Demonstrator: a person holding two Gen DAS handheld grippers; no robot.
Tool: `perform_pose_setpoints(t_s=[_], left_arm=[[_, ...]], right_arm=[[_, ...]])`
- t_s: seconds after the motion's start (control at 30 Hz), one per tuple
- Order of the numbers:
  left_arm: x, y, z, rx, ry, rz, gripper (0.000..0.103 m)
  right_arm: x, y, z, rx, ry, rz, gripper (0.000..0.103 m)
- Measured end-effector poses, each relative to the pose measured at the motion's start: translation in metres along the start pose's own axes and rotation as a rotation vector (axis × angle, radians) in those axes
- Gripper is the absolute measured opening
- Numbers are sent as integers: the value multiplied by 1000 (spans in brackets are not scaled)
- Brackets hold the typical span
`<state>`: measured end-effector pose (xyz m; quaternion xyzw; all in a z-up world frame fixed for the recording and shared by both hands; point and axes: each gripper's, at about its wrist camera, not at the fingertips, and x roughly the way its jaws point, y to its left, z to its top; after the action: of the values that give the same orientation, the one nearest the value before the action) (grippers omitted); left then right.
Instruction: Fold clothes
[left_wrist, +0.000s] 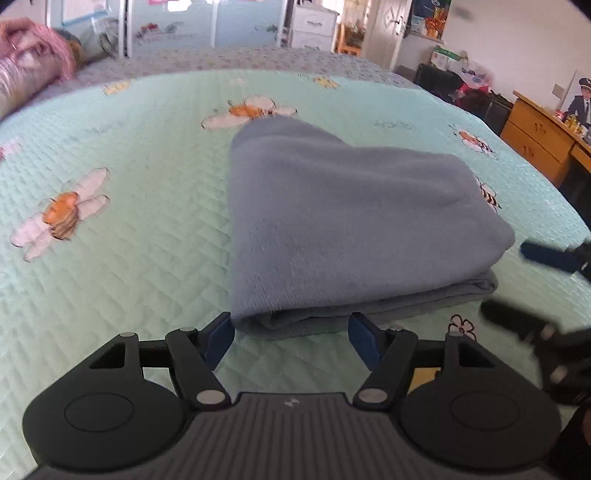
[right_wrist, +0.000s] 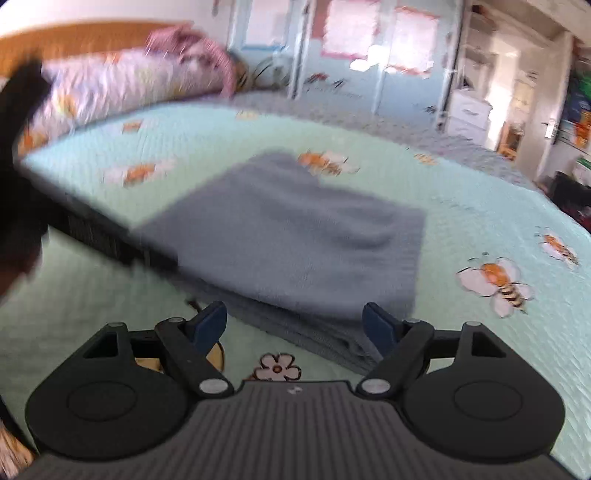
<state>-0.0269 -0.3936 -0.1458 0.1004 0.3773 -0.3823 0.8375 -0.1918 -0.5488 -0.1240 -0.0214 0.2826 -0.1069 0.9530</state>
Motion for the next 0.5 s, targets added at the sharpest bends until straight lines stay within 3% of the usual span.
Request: perform_pose_setpoints(t_s=[0.13,0.23,0.33,0.43,0.5], left_arm=[[-30,-7,17,19,-142,-24,71],[-15,-8,29,37,-99,-56,75],[16,-4,24,41,35,34,72],[3,4,24,-16,12,15,73],[-5,-1,32,-17,14,48,73]], right_arm=[[1,0,19,73,-71,0,86],[30,-3,20,98,2,-35,86],[47,-9,6,133,106,-91,86],[13,-17,1,230,30,-57,86],[-7,-23,1,285,-19,-60,86]])
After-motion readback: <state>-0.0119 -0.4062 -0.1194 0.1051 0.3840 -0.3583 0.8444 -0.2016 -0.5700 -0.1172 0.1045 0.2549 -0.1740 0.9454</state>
